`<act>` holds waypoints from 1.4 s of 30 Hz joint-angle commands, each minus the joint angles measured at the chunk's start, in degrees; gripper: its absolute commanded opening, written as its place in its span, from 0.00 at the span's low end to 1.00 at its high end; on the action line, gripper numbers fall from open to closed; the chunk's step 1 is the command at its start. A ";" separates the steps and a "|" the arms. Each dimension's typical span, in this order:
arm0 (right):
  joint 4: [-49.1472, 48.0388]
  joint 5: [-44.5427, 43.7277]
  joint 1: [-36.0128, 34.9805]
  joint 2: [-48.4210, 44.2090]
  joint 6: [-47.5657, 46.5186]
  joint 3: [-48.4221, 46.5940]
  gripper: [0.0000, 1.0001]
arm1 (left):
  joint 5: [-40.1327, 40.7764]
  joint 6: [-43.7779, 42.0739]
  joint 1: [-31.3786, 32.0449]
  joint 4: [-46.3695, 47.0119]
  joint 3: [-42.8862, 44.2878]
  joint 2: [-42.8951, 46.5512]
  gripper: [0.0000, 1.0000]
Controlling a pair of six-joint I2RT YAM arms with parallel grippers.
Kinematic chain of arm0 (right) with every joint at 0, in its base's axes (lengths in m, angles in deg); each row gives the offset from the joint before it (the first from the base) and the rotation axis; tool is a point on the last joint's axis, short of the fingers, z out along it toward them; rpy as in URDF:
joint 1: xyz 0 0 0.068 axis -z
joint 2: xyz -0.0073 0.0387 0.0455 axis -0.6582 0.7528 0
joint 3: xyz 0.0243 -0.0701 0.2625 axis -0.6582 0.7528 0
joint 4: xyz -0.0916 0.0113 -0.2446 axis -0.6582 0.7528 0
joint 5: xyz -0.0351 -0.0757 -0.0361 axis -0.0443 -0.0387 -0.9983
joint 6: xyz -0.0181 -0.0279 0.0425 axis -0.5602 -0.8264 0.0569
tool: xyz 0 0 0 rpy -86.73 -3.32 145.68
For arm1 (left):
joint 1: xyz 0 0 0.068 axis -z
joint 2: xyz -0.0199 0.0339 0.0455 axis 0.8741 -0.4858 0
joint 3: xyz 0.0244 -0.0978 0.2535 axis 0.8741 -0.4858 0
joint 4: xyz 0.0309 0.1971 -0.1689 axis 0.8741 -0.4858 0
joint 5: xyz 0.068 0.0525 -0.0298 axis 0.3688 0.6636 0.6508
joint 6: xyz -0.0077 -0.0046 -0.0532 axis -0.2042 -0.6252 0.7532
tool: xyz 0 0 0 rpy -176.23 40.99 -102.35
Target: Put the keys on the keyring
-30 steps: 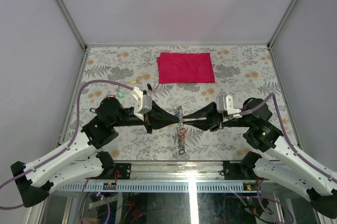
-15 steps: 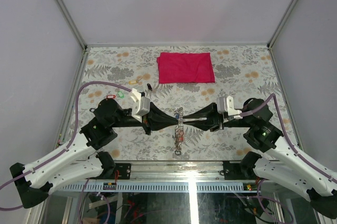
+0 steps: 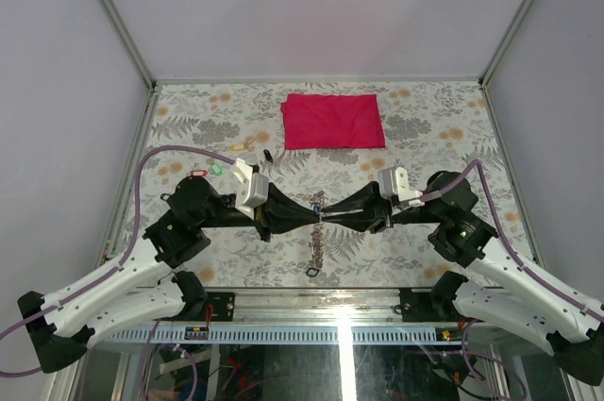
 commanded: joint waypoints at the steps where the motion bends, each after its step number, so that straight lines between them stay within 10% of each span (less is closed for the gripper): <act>1: -4.90 1.39 -0.47 0.82 1.11 -2.86 0.22 | -0.38 -0.99 0.32 4.74 0.43 0.52 0.00; 11: -2.90 0.44 -0.48 1.18 -0.52 -3.61 0.01 | 0.21 -2.08 0.32 2.30 1.55 0.87 0.01; 21: -22.92 -4.44 -0.43 -2.77 5.07 3.68 0.00 | 0.94 -2.53 0.37 1.32 1.23 6.14 0.30; 42: -54.03 -4.80 -0.40 8.86 31.06 3.37 0.00 | 4.91 1.61 0.32 18.06 -2.31 9.10 0.26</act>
